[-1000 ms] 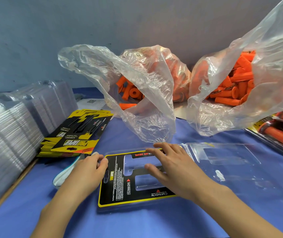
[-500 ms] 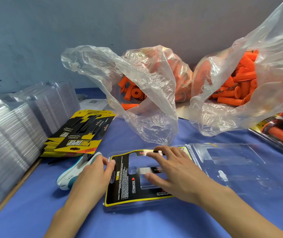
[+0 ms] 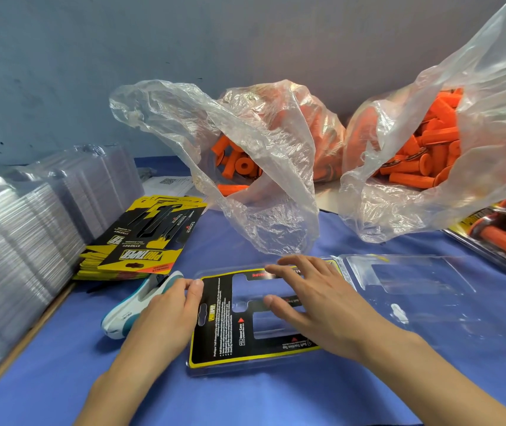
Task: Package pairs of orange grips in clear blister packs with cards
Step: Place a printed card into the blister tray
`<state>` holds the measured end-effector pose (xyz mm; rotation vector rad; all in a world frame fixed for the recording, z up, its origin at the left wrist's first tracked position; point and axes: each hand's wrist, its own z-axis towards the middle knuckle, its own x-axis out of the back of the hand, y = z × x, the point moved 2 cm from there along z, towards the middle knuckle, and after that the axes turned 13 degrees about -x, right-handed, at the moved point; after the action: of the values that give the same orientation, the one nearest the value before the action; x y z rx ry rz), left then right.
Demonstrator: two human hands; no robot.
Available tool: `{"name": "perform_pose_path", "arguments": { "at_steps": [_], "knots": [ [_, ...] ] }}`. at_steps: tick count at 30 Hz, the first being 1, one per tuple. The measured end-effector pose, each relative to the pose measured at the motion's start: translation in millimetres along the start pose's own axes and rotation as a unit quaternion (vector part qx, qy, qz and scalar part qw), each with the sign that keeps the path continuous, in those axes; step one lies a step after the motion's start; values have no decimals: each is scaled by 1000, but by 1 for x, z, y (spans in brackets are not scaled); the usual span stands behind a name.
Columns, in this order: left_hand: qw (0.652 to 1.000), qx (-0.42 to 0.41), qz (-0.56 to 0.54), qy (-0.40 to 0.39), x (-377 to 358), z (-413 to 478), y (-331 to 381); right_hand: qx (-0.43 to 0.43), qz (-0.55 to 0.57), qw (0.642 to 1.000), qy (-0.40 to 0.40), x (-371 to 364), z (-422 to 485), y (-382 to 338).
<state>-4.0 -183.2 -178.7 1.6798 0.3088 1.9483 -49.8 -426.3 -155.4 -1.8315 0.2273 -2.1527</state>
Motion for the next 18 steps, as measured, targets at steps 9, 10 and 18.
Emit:
{"name": "perform_pose_path", "arguments": {
  "at_steps": [9, 10, 18],
  "knots": [
    [981, 9, -188, -48, 1, -5, -15, 21, 2, 999, 45, 14, -4, 1],
    [979, 8, -197, -43, 1, -6, -15, 18, 7, 998, 63, 18, -3, 5],
    [983, -74, -59, 159, 23, -9, 9, -92, 80, 981, 154, 49, -5, 59]
  ]
}}
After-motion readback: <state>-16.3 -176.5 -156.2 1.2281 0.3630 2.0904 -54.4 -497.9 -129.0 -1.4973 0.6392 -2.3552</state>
